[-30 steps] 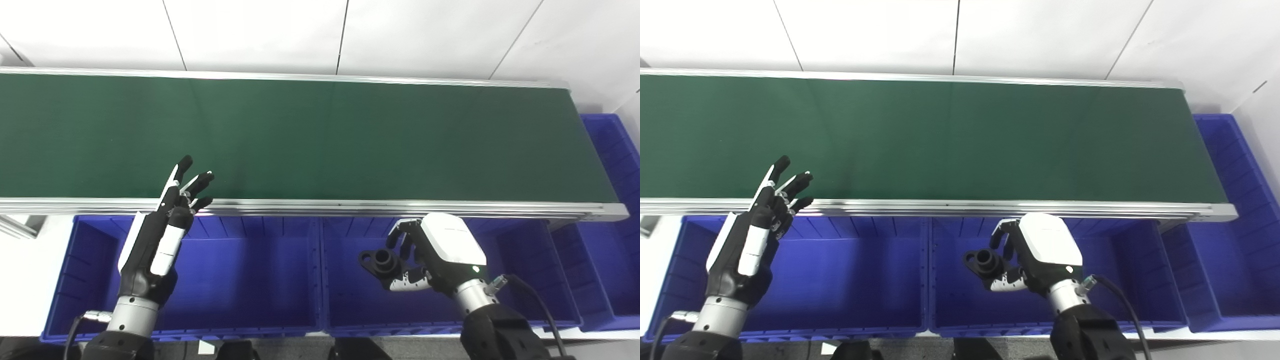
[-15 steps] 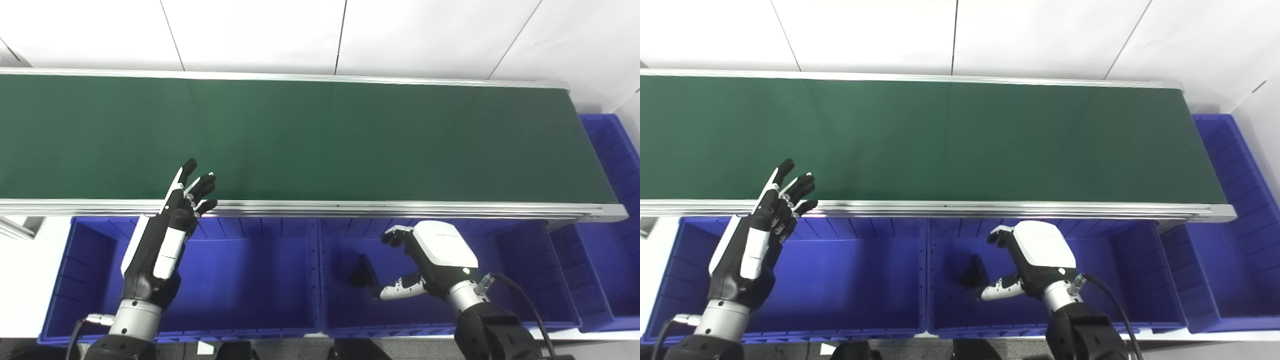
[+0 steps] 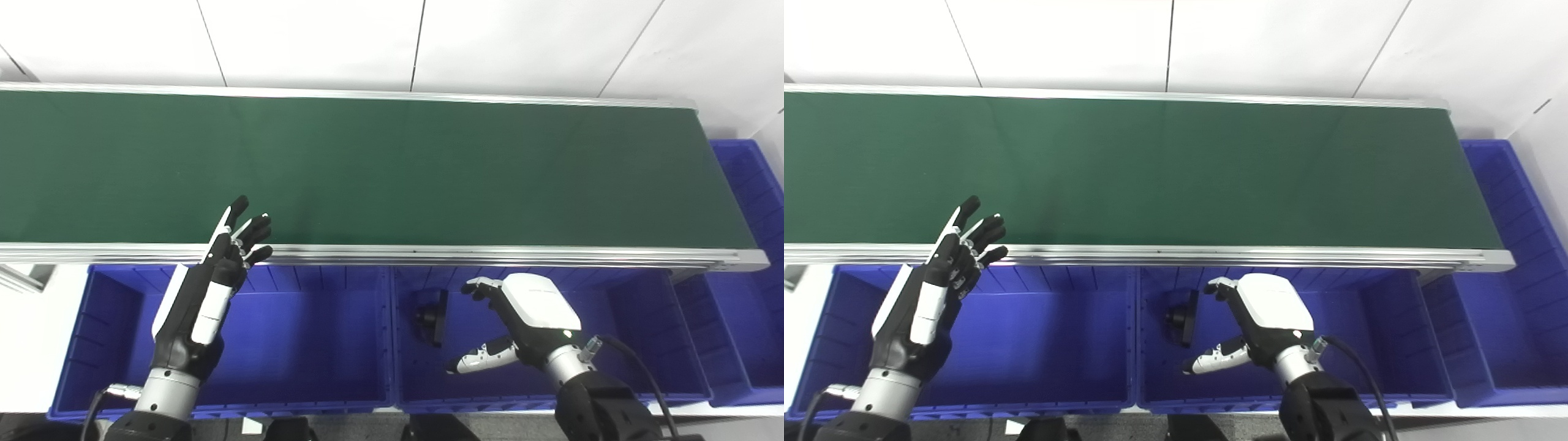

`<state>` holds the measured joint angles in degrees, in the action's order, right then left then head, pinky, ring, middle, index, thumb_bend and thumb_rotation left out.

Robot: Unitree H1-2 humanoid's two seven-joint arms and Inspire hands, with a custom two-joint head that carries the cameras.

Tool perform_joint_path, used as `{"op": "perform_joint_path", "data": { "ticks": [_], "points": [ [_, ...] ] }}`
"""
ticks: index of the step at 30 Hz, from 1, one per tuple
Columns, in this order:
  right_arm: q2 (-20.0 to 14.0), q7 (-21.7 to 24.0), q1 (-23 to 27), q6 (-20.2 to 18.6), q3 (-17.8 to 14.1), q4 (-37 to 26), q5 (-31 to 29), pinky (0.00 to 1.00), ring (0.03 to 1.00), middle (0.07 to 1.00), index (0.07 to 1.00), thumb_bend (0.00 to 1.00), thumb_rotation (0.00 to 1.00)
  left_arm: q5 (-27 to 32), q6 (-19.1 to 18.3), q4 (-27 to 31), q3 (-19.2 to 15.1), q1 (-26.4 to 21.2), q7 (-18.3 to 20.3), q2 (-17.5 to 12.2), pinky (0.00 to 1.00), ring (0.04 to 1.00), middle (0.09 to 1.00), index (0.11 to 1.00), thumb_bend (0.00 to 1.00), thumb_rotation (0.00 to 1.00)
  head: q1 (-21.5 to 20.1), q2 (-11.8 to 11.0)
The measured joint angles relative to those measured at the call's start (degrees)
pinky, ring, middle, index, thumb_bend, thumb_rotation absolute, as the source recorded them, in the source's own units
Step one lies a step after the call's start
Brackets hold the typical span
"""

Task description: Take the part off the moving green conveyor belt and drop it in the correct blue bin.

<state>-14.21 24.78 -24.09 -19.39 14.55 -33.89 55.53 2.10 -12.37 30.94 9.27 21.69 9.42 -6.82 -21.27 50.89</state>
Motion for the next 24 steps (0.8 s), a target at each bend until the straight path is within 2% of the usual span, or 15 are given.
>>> {"op": "perform_joint_path", "data": {
  "ticks": [3,4,6,7,8,11,14,15,18,19,21,23,24],
  "points": [
    [4.74,0.78,-2.81,-3.58,-3.01,-7.64,-10.02,0.56,0.668,0.76,0.778,0.8,0.7,0.0,0.17,-0.56,0.08,0.44,0.0,0.0,0.86,0.91,0.907,1.0,0.75,0.95,1.05,-1.14],
    [7.02,0.79,-3.79,-4.68,-3.74,-9.67,-13.11,0.58,0.693,0.765,0.778,0.71,0.83,0.0,0.41,-0.88,0.06,0.64,0.0,0.03,0.87,0.908,0.909,1.0,0.75,0.95,1.75,-1.66],
    [11.96,-0.83,-6.01,-5.73,-4.41,-12.07,-19.36,0.59,0.694,0.768,0.779,0.69,0.87,0.0,1.14,-1.75,0.08,1.05,0.0,0.09,0.86,0.907,0.91,1.0,0.75,0.95,1.76,-1.67],
    [13.92,-2.41,-7.12,-5.43,-4.74,-12.02,-22.85,0.6,0.69,0.766,0.783,0.66,0.89,-0.01,1.7,-2.24,0.12,1.09,-0.01,0.11,0.86,0.909,0.911,1.0,0.74,0.95,3.41,-3.06],
    [16.82,-4.88,-8.85,-3.67,-5.58,-10.92,-27.42,0.61,0.693,0.768,0.793,0.63,0.88,-0.15,2.35,-2.57,0.16,1.11,-0.02,0.14,0.84,0.911,0.915,1.0,0.73,0.96,3.95,-3.42],
    [23.01,-11.08,-12.12,3.49,-8.32,-3.39,-37.31,0.67,0.728,0.78,0.807,0.66,0.87,-2.14,5.02,-3.81,0.16,1.66,-0.4,0.38,0.84,0.924,0.938,1.0,0.66,0.93,5.19,-4.39],
    [23.65,-15.34,-12.83,10.58,-10.38,6.04,-42.09,0.73,0.767,0.808,0.828,0.64,0.9,-4.28,6.95,-5.67,0.19,2.0,-0.85,0.79,0.88,0.94,0.983,0.99,0.63,0.9,7.2,-5.8],
    [23.65,-16.67,-12.77,12.74,-11.29,9.09,-43.23,0.76,0.8,0.848,0.861,0.65,0.9,-5.22,7.54,-6.34,0.12,2.09,-1.14,1.0,0.92,0.981,0.995,0.991,0.68,0.9,8.25,-6.67],
    [23.66,-19.83,-12.45,18.35,-13.28,15.69,-46.13,0.79,0.841,0.889,0.888,0.65,0.85,-8.6,11.36,-8.1,-0.17,2.69,-2.75,1.51,0.96,0.997,1.0,0.999,0.72,0.91,9.14,-7.65],
    [23.66,-20.82,-12.3,20.35,-13.56,16.86,-46.72,0.8,0.855,0.906,0.895,0.65,0.83,-9.54,12.26,-8.38,-0.35,3.03,-3.29,1.64,0.97,0.999,1.0,1.0,0.72,0.91,9.92,-8.86],
    [23.63,-22.44,-11.89,24.38,-13.86,19.07,-47.76,0.81,0.87,0.922,0.9,0.65,0.82,-11.18,14.92,-8.98,-0.71,3.69,-4.38,1.87,0.98,1.0,1.0,1.0,0.73,0.91,9.93,-8.88],
    [23.57,-23.78,-11.32,28.97,-13.82,20.75,-48.36,0.84,0.891,0.935,0.906,0.65,0.83,-12.16,18.13,-9.94,-1.06,4.15,-5.32,2.01,1.0,1.0,1.0,1.0,0.73,0.91,11.24,-11.59],
    [23.51,-24.35,-10.96,31.3,-13.74,21.51,-48.5,0.84,0.895,0.939,0.909,0.65,0.84,-12.51,19.32,-10.2,-1.14,4.38,-5.67,2.02,1.0,1.0,1.0,1.0,0.73,0.9,11.34,-11.6]
  ]
}}
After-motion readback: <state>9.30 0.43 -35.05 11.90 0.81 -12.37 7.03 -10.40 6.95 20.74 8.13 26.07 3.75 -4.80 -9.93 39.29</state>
